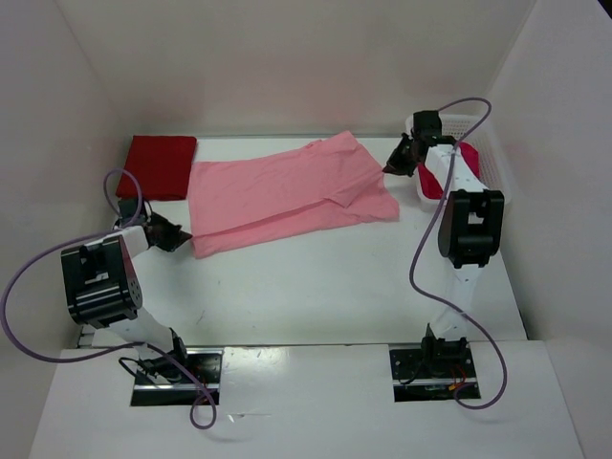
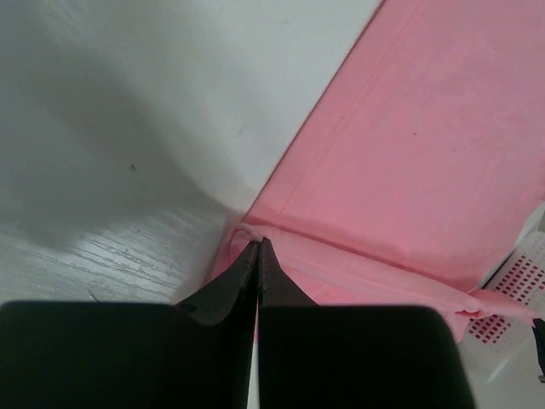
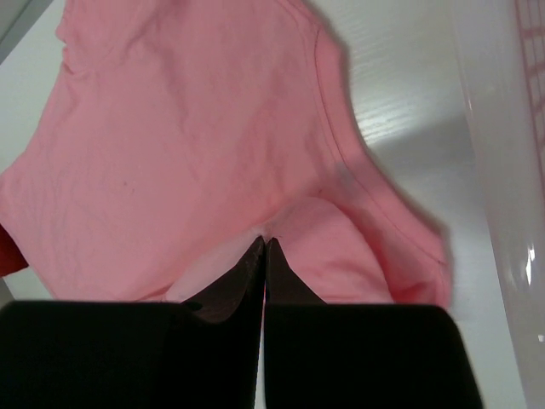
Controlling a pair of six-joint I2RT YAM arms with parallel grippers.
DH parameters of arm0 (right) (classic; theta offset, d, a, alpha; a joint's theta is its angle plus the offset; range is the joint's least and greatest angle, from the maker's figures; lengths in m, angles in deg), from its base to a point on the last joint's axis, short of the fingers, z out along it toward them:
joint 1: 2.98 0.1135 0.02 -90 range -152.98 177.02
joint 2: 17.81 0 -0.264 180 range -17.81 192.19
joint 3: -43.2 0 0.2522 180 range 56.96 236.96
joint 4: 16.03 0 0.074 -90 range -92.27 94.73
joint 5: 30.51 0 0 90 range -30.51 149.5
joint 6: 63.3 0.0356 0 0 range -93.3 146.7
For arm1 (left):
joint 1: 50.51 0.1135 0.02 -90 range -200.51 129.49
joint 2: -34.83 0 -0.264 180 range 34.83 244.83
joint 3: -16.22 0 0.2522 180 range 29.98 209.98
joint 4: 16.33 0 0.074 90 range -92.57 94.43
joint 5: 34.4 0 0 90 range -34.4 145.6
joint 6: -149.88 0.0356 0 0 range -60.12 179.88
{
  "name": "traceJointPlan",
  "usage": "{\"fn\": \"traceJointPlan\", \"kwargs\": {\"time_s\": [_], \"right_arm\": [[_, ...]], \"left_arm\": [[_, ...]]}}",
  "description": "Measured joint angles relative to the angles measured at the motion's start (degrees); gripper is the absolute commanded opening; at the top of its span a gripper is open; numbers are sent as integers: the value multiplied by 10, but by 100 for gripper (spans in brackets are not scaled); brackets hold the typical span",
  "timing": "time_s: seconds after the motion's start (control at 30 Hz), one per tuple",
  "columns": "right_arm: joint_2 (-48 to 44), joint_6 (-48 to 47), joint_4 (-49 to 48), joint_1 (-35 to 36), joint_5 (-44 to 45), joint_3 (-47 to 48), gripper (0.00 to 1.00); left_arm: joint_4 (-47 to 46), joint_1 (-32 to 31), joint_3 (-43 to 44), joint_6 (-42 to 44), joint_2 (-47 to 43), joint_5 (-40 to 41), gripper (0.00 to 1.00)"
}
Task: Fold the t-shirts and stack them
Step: Fold the flattened tshirt in 1/3 of the way
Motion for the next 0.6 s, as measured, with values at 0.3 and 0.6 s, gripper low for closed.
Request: {"fn": "traceJointPlan", "kwargs": {"time_s": [0.3, 0.6], "right_arm": [[54, 5, -2, 31, 15, 60, 34], [-105, -3, -54, 38, 31, -101, 0]], "left_arm": [[2, 0, 10, 3, -23, 20, 61], [2, -1, -56, 2, -227, 15, 48]]}}
